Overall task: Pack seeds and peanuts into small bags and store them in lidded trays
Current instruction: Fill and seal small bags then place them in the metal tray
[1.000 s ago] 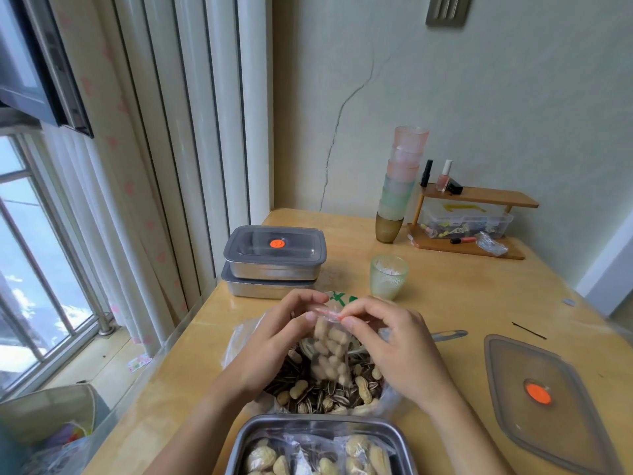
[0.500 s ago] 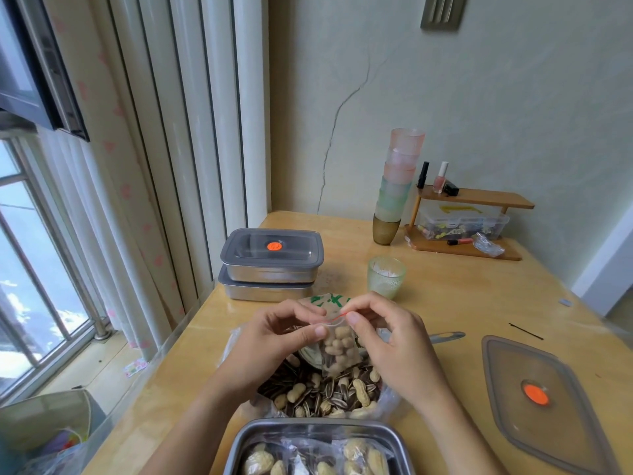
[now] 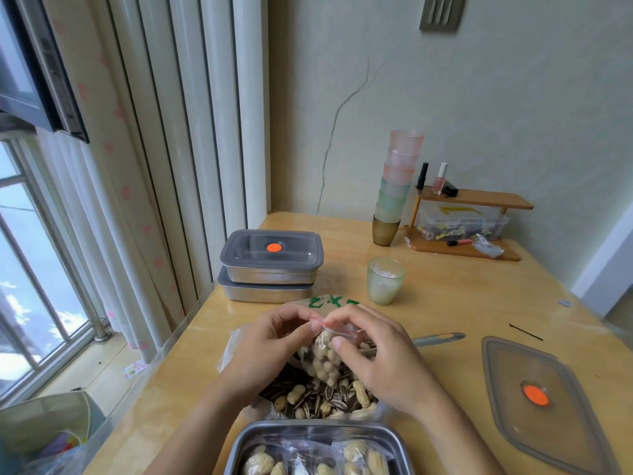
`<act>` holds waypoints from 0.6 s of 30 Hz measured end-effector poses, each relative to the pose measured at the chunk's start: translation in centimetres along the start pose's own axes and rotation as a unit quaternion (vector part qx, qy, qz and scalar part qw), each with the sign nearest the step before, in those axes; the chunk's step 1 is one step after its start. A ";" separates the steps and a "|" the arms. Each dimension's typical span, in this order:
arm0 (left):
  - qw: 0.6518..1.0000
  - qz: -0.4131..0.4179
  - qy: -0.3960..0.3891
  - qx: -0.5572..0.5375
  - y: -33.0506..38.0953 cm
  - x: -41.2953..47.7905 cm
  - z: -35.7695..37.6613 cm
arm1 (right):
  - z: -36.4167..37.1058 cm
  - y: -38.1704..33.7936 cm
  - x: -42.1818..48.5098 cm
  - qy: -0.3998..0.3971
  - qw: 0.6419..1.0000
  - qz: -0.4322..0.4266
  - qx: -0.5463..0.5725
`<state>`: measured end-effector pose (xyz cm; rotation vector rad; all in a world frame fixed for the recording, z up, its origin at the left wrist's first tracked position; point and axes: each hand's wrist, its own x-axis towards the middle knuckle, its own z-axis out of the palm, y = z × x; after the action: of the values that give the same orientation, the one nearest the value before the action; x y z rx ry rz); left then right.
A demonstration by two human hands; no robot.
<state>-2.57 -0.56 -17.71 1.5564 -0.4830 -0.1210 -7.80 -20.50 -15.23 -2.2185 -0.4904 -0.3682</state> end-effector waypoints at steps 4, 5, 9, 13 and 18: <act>1.000 -0.007 0.004 -0.001 0.2 0.0 0.0 | 0.2 0.4 -0.1 -0.002 0.999 0.020 -0.027; 1.000 -0.008 0.004 0.000 0.2 -0.1 0.0 | 0.2 0.4 0.0 -0.001 0.999 0.023 -0.023; 1.000 -0.008 0.011 -0.002 0.1 -0.1 0.2 | 0.1 0.5 0.1 0.004 0.999 0.040 0.012; 1.000 -0.009 0.008 -0.003 0.2 -0.2 0.4 | 0.0 0.6 0.1 0.025 0.998 0.057 0.009; 1.000 -0.003 0.014 -0.006 -0.1 -0.2 0.5 | 0.0 0.6 0.1 0.029 0.997 0.073 0.007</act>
<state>-2.91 -0.97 -17.90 1.5466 -0.4553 -0.1051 -7.40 -20.83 -15.59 -2.2076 -0.2957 -0.3495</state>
